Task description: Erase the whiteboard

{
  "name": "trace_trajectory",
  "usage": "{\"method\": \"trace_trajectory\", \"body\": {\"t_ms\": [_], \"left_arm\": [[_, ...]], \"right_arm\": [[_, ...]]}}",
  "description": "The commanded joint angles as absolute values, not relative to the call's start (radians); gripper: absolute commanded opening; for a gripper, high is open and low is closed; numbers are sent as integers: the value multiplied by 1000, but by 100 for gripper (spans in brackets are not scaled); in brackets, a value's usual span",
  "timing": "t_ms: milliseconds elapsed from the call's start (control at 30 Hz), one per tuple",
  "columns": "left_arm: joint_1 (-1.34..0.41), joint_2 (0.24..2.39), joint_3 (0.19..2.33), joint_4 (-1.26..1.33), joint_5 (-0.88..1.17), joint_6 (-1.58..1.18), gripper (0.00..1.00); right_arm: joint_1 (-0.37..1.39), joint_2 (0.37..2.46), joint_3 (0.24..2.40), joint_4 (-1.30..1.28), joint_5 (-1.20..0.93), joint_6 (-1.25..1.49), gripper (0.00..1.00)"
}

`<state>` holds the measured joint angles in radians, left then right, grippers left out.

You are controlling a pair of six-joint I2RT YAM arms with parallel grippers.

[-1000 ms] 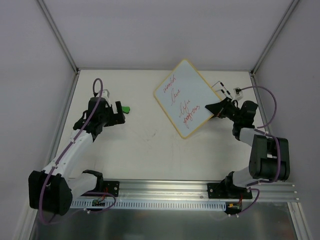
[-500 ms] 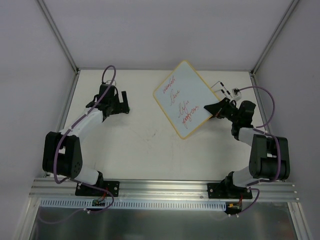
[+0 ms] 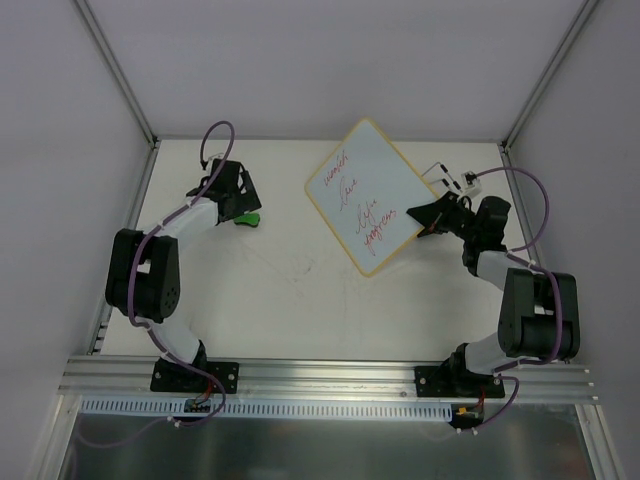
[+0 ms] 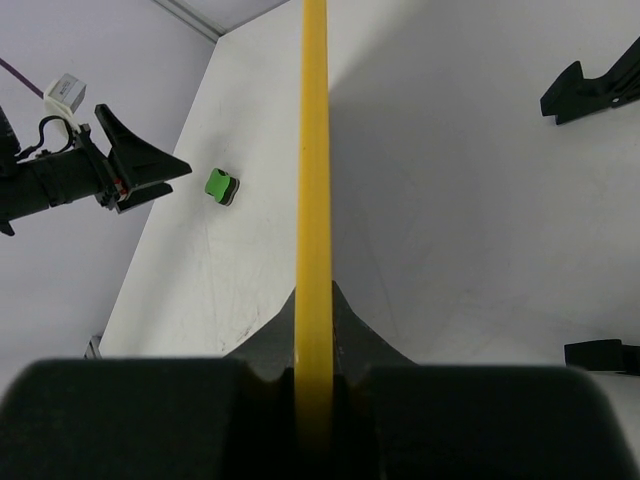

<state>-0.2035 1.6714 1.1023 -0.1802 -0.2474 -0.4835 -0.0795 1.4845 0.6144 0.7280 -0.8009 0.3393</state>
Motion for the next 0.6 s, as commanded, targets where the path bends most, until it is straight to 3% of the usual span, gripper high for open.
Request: {"method": "trace_trajectory", "body": {"t_ms": [0, 300, 567], "left_arm": [[-213, 1742, 1192, -176, -258, -451, 99], [-213, 1822, 1249, -176, -65, -164, 99], [-210, 1853, 1273, -196, -29, -68, 99]], "right_arm": [[-63, 1493, 653, 729, -782, 249, 0], [-57, 1496, 660, 729, -788, 248, 0], [-57, 1496, 653, 729, -793, 247, 0]]}}
